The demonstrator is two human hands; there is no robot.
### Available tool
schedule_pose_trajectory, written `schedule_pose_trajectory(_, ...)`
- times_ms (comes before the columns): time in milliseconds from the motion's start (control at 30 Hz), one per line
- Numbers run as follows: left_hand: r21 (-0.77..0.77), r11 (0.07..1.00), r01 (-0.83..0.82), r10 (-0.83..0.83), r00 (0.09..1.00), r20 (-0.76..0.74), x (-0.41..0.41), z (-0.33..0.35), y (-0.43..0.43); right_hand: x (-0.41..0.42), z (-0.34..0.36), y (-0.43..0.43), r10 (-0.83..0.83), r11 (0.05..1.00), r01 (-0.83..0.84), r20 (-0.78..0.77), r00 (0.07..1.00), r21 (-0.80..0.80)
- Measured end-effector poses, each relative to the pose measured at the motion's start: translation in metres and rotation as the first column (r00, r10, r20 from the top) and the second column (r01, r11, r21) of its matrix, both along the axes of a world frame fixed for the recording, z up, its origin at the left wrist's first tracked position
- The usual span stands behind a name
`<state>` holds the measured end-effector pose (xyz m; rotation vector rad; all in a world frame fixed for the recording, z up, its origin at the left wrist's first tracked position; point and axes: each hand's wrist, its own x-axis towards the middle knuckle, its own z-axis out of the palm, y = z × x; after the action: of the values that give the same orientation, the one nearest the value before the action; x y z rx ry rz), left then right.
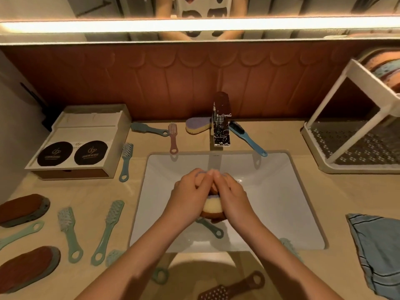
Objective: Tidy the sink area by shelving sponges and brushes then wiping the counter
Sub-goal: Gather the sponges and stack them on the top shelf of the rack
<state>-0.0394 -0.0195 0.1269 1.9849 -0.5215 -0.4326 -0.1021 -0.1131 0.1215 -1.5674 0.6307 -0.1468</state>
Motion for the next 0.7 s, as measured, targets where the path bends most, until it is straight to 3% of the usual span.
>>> schedule_pose_trajectory(133, 0.099, 0.994, 0.035, -0.049, 0.988, 0.145, -0.002, 0.01, -0.022, 0.001, -0.006, -0.008, -0.06, 0.989, 0.051, -0.056, 0.997, -0.14)
schedule_pose_trajectory(300, 0.044, 0.998, 0.046, -0.055, 0.977, 0.205, -0.008, 0.019, -0.051, -0.001, 0.006, -0.032, -0.18, 0.981, 0.186, 0.116, 0.977, -0.048)
schedule_pose_trajectory(700, 0.079, 0.997, -0.022, -0.005, 0.943, 0.333, -0.034, 0.04, -0.119, -0.02, 0.032, -0.116, -0.03, 0.994, 0.05, 0.19, 0.981, -0.101)
